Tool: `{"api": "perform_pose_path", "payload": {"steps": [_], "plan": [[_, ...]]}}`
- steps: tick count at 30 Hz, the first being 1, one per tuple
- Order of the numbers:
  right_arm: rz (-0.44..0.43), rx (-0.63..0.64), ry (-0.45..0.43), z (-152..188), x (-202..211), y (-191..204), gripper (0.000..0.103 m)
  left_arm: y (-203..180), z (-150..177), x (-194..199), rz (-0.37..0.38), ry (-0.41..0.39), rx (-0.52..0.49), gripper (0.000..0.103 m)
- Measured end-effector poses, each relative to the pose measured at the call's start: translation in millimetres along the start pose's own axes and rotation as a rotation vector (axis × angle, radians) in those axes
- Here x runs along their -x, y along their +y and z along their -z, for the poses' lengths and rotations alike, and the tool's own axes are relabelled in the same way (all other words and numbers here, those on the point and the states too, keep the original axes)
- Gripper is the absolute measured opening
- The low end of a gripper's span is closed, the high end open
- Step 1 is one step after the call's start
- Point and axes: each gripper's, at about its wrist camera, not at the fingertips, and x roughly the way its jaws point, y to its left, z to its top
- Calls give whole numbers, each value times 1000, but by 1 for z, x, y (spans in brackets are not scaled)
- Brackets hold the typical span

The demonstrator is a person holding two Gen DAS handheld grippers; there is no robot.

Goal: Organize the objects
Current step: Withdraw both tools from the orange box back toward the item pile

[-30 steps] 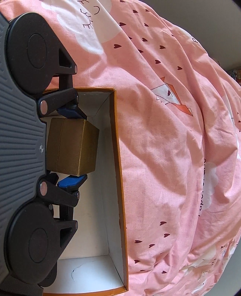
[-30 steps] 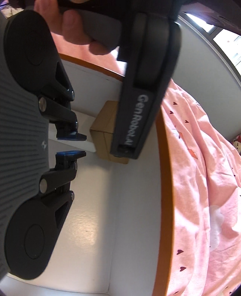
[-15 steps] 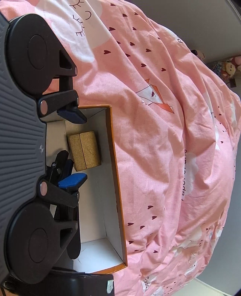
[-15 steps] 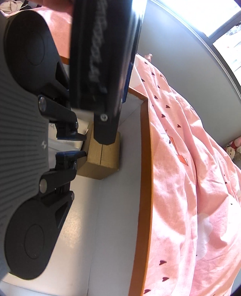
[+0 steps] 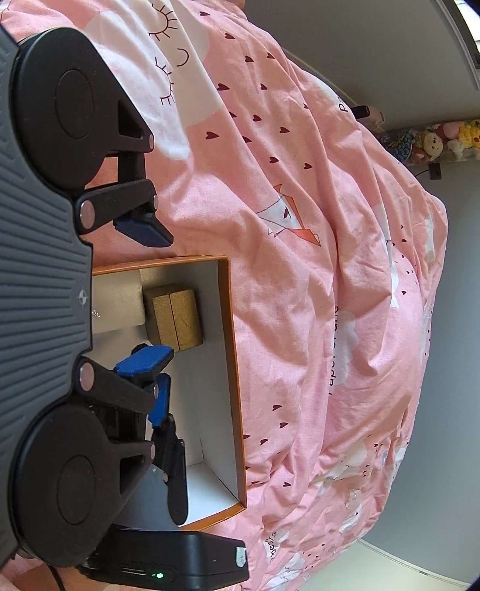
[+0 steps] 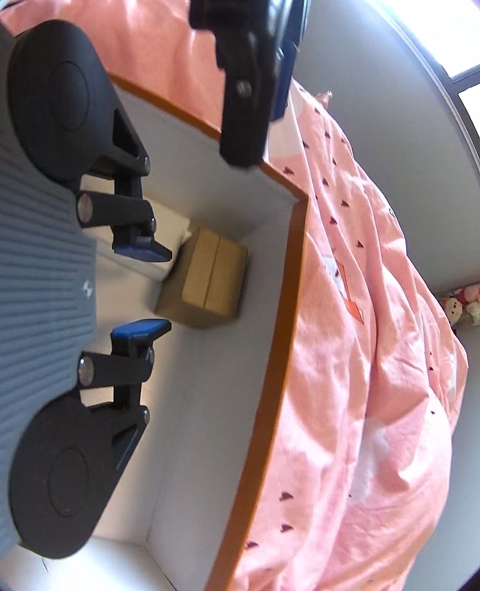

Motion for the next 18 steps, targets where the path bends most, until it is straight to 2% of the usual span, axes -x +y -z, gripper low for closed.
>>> {"api": "perform_pose_path", "payload": {"steps": [3, 8, 13, 18], "plan": [[-28, -3, -2, -5, -6, -1, 36, 6, 6, 0, 7, 9, 15, 71], [-40, 64, -13, -9, -16, 14, 13, 19, 14, 2, -3, 10, 37, 71], [-27, 104, -19, -12, -20, 23, 12, 28, 23, 8, 7, 0, 52, 71], [-15, 92, -8, -10, -11, 25, 12, 26, 35, 21, 32, -23, 54, 71]]}}
